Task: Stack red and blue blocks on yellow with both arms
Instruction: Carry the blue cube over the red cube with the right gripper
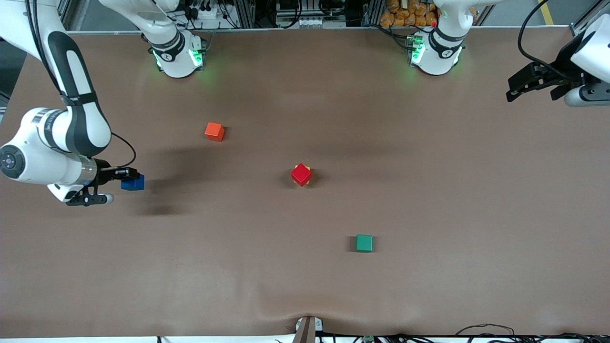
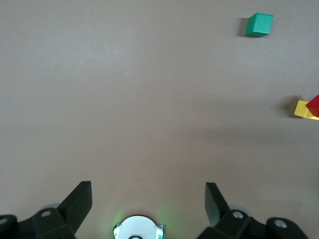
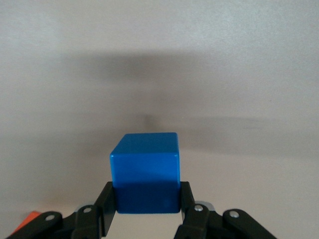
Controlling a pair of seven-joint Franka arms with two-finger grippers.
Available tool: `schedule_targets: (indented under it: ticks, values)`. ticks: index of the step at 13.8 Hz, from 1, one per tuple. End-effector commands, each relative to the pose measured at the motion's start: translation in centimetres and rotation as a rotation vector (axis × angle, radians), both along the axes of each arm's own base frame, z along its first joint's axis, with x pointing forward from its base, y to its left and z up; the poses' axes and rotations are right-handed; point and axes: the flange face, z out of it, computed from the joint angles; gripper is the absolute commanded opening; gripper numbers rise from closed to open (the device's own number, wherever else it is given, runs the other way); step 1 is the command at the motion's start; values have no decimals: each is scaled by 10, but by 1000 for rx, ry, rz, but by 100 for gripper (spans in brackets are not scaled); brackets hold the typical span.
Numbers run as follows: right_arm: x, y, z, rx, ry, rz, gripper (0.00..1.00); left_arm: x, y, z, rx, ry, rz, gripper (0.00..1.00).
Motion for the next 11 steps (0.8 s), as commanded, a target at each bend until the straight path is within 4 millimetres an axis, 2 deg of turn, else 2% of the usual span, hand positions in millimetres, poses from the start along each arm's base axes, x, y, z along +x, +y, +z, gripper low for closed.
schedule_targets:
  ticks: [1,4,7,11]
  values:
    - [15,32,37,-6,22,-50,0,3,-4,5,-9,-2,-26,100]
    - [25,78,57,-20,17,-105,0,3,-6,6,-5,-6,-31,100]
    - [36,124,88,-23,5,-128,0,4,-5,5,-2,-5,-31,100]
    - [37,198,114,-31,-26,-177,0,3,-4,5,-1,-5,-29,100]
